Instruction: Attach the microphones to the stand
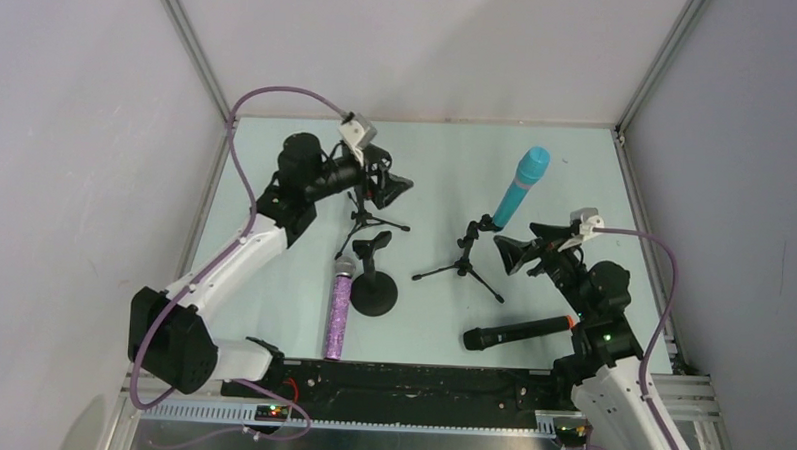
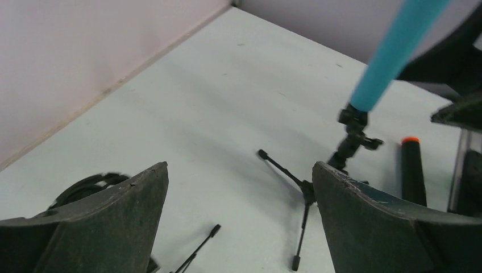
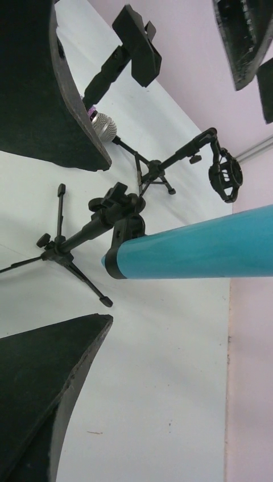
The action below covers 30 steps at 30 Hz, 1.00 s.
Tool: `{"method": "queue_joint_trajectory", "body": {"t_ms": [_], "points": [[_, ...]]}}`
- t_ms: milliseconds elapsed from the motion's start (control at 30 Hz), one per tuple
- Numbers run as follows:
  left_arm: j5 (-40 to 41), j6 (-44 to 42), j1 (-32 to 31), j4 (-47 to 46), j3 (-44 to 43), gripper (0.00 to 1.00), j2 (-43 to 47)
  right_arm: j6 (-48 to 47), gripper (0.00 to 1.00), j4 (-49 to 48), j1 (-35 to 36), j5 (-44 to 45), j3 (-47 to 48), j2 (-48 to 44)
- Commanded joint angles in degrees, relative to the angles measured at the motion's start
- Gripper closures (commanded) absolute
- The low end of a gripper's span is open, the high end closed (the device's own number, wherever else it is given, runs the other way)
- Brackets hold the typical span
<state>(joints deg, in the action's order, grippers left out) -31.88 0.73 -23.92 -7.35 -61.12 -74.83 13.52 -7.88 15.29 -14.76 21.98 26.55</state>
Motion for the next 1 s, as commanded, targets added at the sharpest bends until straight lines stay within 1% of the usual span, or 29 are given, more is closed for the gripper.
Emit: {"method": "queue_joint_trajectory", "body": {"t_ms": [0, 100, 200, 400, 567, 667, 833, 967], "points": [[-6.1, -6.7, -3.3, -2.6, 0.2, 0.0, 1.2, 1.2, 0.01, 4.9, -0.1, 0.7, -0.6, -4.2], [-10.2, -8.3, -5.8, -2.8, 0.0, 0.0, -0.3, 2.3, 0.01, 7.2, -0.1, 0.8, -1.4, -5.7], [-11.1, -9.2, -8.2, -2.9, -0.9, 0.0, -1.7, 3.7, 0.01, 9.1, -0.2, 0.9, -2.1, -6.5], [-8.5, -10.0, -14.1, -2.9, -4.1, 0.0, -6.7, 6.2, 0.01, 11.9, -0.4, 2.1, -3.3, -7.0], [-6.9, -10.5, -17.9, -2.9, -7.4, 0.01, -11.8, 7.3, 0.01, 14.3, -0.4, 5.2, -4.1, -7.8], [-6.4, -10.2, -19.7, -2.9, -9.5, 0.04, -15.3, 7.6, 0.0, 15.8, -0.2, 6.9, -4.5, -8.5], [-5.0, -9.7, -21.1, -2.9, -10.7, 0.12, -18.6, 7.9, 0.01, 17.0, -0.2, 8.5, -5.3, -9.9], [-3.0, -10.2, -21.9, -2.9, -10.6, 0.14, -20.0, 8.5, 0.01, 16.3, 0.0, 8.5, -6.2, -10.4]]}}
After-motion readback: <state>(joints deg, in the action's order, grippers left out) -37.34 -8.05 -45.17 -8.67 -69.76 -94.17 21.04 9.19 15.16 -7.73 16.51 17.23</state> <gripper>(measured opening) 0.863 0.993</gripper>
